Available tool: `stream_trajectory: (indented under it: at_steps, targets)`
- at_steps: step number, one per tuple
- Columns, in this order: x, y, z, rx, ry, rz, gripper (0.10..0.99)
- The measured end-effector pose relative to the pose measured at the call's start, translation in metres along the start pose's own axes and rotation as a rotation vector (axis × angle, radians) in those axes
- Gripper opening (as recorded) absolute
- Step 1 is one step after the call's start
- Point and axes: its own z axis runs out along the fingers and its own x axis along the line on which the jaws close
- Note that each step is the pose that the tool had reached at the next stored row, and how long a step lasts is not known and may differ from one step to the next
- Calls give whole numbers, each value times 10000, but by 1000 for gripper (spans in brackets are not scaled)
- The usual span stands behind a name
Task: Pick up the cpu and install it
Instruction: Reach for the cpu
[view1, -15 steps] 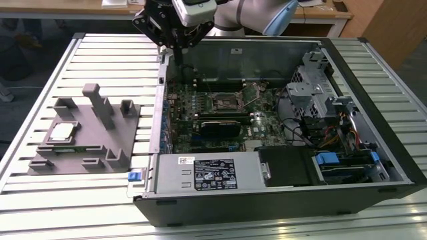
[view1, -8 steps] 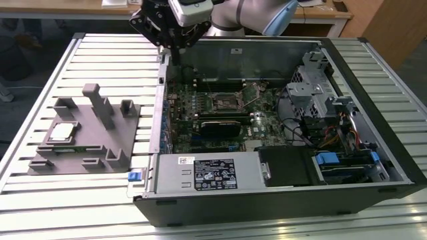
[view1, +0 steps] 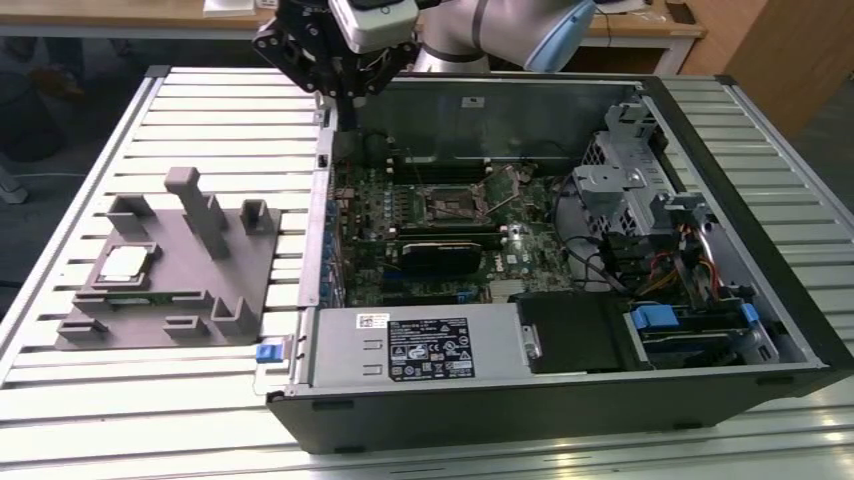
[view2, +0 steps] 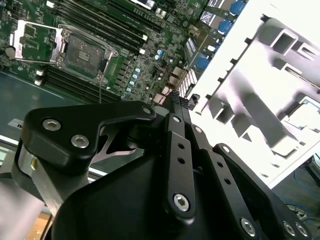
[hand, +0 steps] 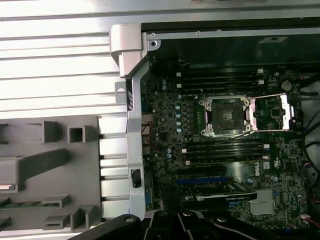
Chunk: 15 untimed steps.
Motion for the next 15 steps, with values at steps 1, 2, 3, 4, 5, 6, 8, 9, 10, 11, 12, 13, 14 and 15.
stream_trajectory:
  at_steps: [1, 2, 3, 4, 5, 6, 8, 9, 10, 11, 12, 13, 14, 15]
  targets:
    - [5, 0, 0, 0, 0, 0, 106]
    - [10, -1, 0, 0, 0, 0, 106]
    - [16, -1, 0, -1, 0, 0, 106]
    - [21, -2, 0, 0, 0, 0, 106]
    - [26, -2, 0, 0, 0, 0, 106]
    - [32, -3, -1, 0, 0, 0, 106]
    - [43, -3, 0, -1, 0, 0, 106]
    - [48, -4, -1, 0, 0, 0, 106]
    - [54, -4, -1, 0, 0, 0, 106]
    - [60, -5, -1, 0, 0, 0, 106]
    - [65, -5, -1, 0, 0, 0, 106]
    - [70, -5, -1, -1, -1, 0, 106]
    - [76, -6, -1, 0, 0, 0, 106]
    - [82, -7, -1, 0, -1, 0, 106]
